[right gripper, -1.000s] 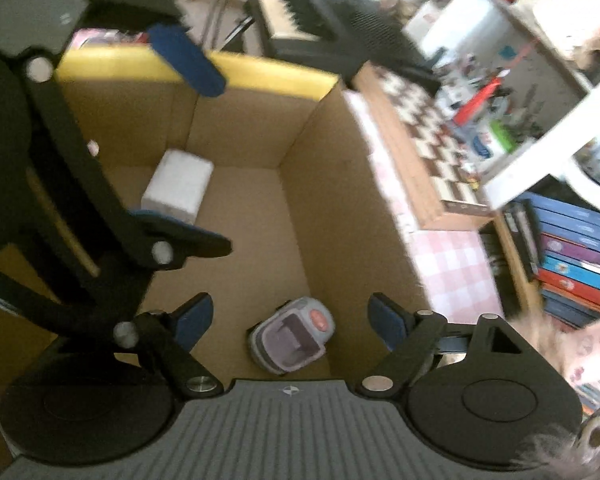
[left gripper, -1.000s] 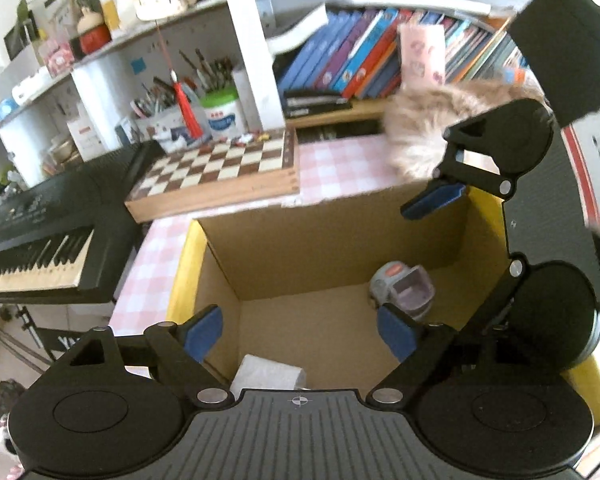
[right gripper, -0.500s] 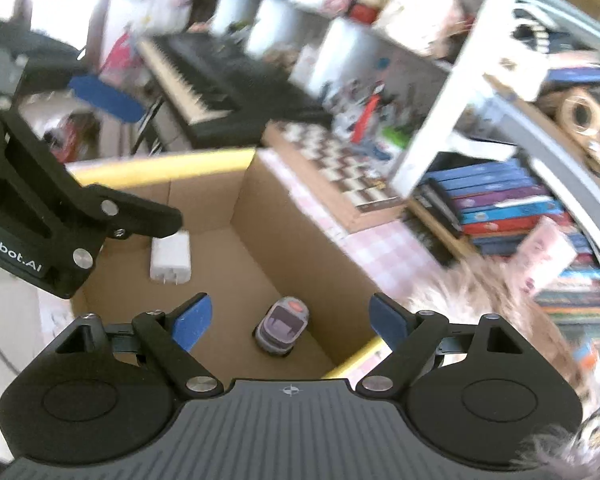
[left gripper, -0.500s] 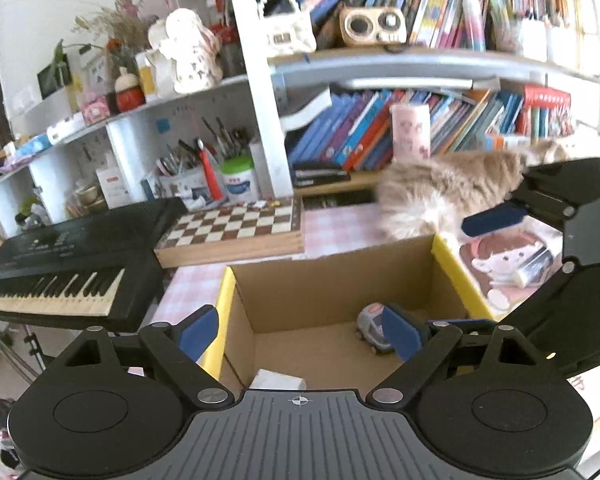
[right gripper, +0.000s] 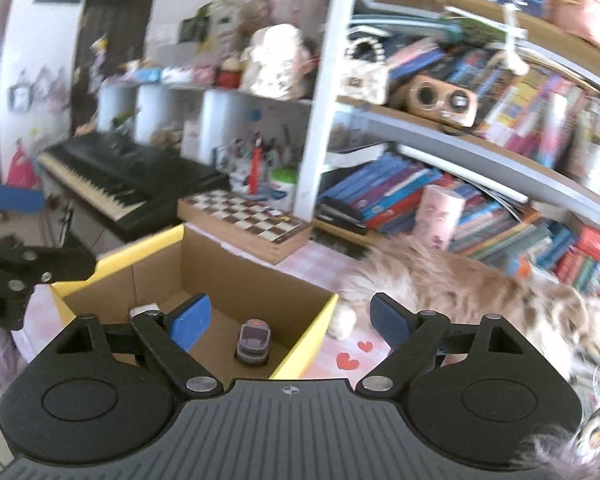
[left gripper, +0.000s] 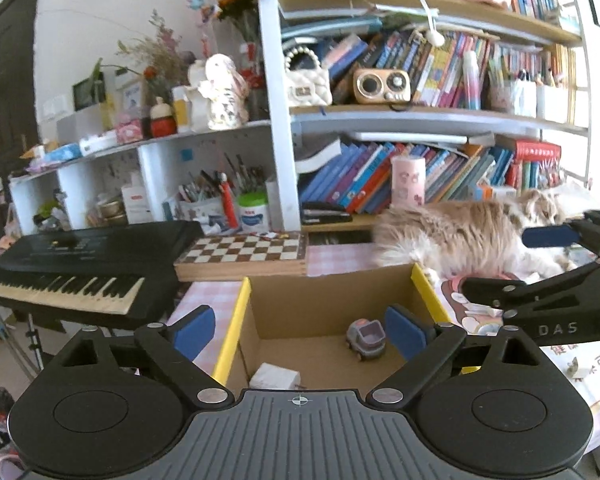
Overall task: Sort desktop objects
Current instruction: 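Withdraw both tools from the box back over the table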
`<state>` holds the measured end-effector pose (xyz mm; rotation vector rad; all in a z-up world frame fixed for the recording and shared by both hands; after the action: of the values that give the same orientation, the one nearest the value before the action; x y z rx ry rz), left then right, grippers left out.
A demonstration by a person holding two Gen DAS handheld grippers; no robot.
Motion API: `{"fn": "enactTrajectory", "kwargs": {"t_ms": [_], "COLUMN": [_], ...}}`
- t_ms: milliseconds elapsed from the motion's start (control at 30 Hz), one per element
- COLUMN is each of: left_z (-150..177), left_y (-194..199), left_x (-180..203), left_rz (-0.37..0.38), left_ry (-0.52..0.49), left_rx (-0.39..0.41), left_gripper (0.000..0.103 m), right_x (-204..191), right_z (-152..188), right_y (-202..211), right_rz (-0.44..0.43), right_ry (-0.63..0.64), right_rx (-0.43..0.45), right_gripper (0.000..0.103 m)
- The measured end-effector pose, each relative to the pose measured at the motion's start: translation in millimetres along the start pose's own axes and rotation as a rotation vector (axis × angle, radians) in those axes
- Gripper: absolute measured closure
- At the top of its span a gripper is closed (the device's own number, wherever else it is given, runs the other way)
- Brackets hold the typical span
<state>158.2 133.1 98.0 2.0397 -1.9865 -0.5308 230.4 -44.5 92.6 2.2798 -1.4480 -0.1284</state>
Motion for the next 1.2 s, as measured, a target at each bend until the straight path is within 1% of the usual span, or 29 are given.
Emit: {"fn": "enactTrajectory", "kwargs": {"t_ms": [133,300,533,733,900,1200], "left_z": [11.1,25.8,44.4,62.8,77.9,111.4], "left_y": [21.9,44.2,69.8,84.0,94.5,108.6], "left_x": [-0.1,1.5,0.0,-0.8,4.3,20.6], "left_rz": [-0.02,-0.035,-0.075,-0.097,-0.102,-0.061], "left_ry": [0.002,0.003,0.03,0.068,0.077,0.055], "left_rx": [0.019,0.023,0.03,0.014,-0.005,-0.079], "left_gripper": [0.008,0.008,0.008,0.008,0.008,0.008], "right_x": [-7.0,-18.6,-28.1,-34.4,-40.4,-58.5], "right_z": [10.9,26.6,52.0,76.1,93.9,123.2], "right_y": [25.5,54.4,87.9,108.6,122.8,146.5], "right_rz": [0.036,0.077,0.14,0.183,0.208,0.237], "right_ry": [-0.057,-0.109,-0.194,-0.231,-0.244,-0.273], "right_rx": [0.024,0.043,0.057,0.032,0.004,-0.047], "right_gripper": [0.016,0.016,0.016,0.016,0.016,0.016]}}
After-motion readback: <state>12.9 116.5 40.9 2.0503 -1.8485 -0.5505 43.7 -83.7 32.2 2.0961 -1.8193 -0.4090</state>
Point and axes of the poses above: each gripper's, at about its wrist camera, not at the fingertips, and y roughly against the way its jaws point, x to its right, z to its underside, the point moved 1 cm from there along -y, roughly the way its jaws point, and after that the axes turned 1 degree about z, right-handed, at the moved point
